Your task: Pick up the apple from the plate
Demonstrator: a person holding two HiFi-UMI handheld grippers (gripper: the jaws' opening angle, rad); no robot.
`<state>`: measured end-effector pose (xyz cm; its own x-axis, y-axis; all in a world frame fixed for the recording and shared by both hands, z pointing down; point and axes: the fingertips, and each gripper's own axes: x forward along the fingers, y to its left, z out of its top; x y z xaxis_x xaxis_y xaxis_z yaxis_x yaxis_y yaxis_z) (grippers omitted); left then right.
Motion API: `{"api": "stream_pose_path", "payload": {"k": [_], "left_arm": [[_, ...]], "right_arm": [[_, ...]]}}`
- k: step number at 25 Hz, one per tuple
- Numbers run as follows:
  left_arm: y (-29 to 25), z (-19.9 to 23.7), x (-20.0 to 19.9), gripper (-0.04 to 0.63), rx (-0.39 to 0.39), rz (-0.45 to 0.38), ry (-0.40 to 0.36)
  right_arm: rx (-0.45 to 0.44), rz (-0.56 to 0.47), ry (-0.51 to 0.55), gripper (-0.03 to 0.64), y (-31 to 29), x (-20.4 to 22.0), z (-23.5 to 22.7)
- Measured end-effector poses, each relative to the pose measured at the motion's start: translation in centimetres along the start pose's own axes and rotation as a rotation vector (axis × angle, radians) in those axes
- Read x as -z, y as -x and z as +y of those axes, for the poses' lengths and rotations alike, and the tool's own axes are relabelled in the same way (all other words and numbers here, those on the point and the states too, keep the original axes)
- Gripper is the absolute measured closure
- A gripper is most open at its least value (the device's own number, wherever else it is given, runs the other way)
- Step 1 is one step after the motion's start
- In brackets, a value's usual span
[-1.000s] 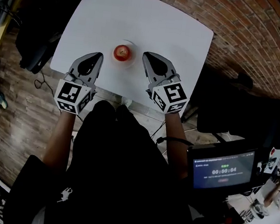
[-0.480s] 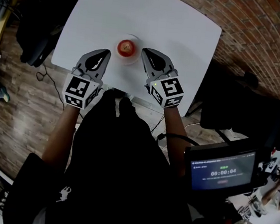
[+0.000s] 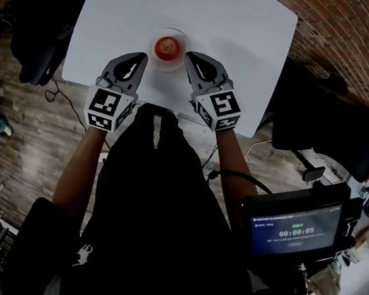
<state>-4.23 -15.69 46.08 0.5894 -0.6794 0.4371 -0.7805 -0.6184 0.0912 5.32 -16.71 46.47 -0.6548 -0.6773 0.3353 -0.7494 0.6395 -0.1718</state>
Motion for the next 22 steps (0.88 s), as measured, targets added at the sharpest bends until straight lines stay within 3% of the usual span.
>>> {"api": "stream_pose_path", "payload": {"k": [16, 22], "left_arm": [[-2.1, 0.2, 4.3, 0.589, 0.054, 0.063, 0.033], [-2.4, 0.3, 5.1, 0.589, 0.069, 0.082, 0.04]], "right_arm": [[0.013, 0.09, -0.003, 0.608, -3.2, 4.7, 0.0], [-0.01, 0.124, 0.015, 0.521, -4.0, 5.7, 0.5]]}}
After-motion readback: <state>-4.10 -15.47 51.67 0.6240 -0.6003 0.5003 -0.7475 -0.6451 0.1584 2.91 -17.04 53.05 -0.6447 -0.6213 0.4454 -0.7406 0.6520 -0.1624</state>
